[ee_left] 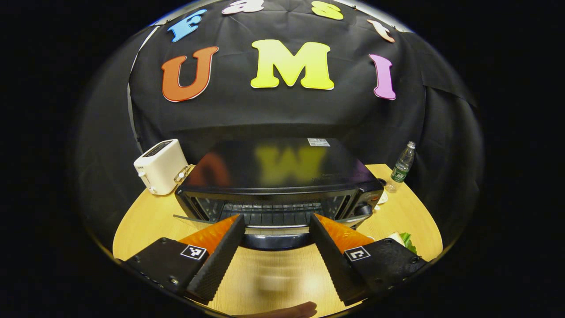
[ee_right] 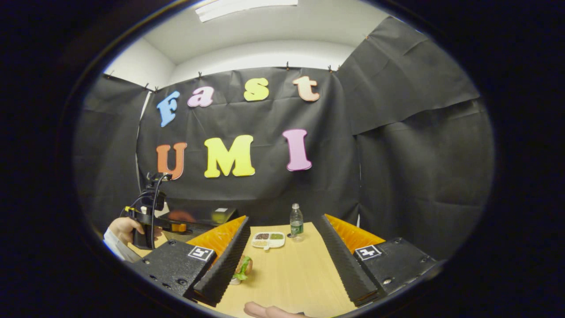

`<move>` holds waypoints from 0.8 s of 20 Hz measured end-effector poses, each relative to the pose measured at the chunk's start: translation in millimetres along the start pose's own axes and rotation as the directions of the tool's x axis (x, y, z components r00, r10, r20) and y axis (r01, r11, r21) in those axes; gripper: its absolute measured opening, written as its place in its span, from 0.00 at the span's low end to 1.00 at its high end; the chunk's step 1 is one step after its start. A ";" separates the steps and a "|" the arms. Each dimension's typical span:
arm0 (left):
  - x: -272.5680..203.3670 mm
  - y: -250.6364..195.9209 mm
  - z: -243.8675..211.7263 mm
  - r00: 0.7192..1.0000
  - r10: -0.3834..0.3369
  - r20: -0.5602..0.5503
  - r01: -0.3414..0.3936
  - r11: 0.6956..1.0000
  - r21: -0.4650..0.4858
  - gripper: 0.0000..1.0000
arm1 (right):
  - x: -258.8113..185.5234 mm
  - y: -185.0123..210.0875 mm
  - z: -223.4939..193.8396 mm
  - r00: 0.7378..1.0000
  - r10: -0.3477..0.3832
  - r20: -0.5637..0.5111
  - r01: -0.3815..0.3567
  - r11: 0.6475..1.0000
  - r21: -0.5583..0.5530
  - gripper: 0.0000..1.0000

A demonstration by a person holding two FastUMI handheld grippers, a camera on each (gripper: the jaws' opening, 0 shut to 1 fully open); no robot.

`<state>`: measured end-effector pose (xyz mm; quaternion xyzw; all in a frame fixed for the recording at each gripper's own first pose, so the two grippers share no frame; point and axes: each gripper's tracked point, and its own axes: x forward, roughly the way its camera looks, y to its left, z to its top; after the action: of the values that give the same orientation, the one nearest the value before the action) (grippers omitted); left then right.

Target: Open the electric oven with the left hand, put the food in, and close the electric oven.

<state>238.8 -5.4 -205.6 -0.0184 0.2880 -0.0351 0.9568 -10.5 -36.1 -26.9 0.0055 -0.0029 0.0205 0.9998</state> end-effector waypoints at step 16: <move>-42.8 -0.7 -114.5 1.000 0.022 0.000 -0.022 1.000 -0.016 0.96 | -1.6 7.7 -16.3 0.999 0.003 -0.033 -0.003 1.000 -0.016 0.99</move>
<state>139.9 -4.5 -277.5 -0.0228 0.2882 -0.0220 0.9570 -12.3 -28.3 -43.1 -0.0030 0.0134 0.0221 0.9997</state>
